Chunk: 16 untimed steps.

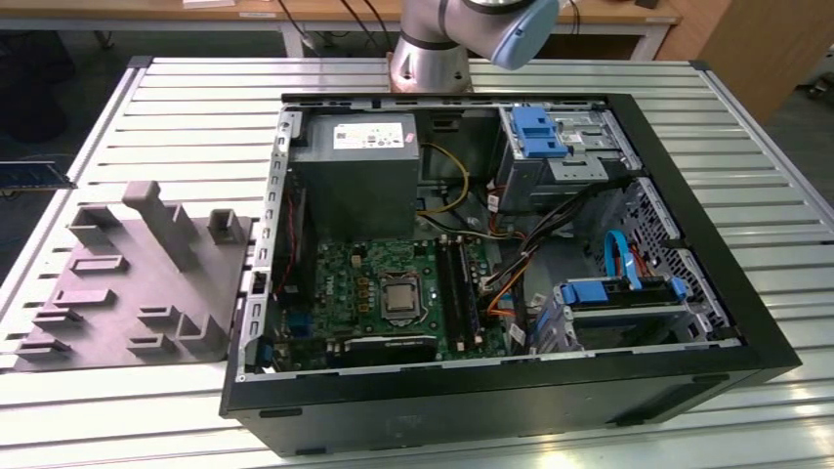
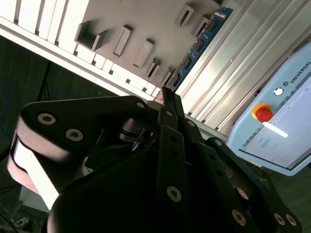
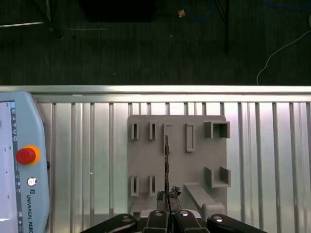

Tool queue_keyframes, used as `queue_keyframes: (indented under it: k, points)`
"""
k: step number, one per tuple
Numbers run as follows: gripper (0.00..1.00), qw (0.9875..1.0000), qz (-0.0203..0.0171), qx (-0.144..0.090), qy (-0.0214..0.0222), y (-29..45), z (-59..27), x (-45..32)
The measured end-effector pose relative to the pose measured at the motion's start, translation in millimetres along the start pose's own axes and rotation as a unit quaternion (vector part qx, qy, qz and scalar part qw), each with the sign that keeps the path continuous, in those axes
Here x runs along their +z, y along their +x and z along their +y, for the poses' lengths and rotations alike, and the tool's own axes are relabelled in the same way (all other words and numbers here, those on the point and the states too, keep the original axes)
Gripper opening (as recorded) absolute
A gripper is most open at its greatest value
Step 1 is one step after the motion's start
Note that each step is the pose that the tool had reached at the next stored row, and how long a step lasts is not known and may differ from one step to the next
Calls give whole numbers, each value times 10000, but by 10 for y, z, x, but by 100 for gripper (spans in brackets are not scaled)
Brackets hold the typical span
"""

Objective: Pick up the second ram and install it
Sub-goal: 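Pick up the second ram and move it above second insertion slot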

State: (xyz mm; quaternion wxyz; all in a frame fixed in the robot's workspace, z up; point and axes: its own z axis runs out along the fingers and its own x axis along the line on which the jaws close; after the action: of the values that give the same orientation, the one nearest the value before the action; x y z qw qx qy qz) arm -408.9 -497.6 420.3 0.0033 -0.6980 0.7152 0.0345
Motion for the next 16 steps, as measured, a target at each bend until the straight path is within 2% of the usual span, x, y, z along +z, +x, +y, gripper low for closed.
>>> queue_keyframes:
  k: [16]
  points:
    - [11, 10000, 0, 0, 0, -12, -483, -15]
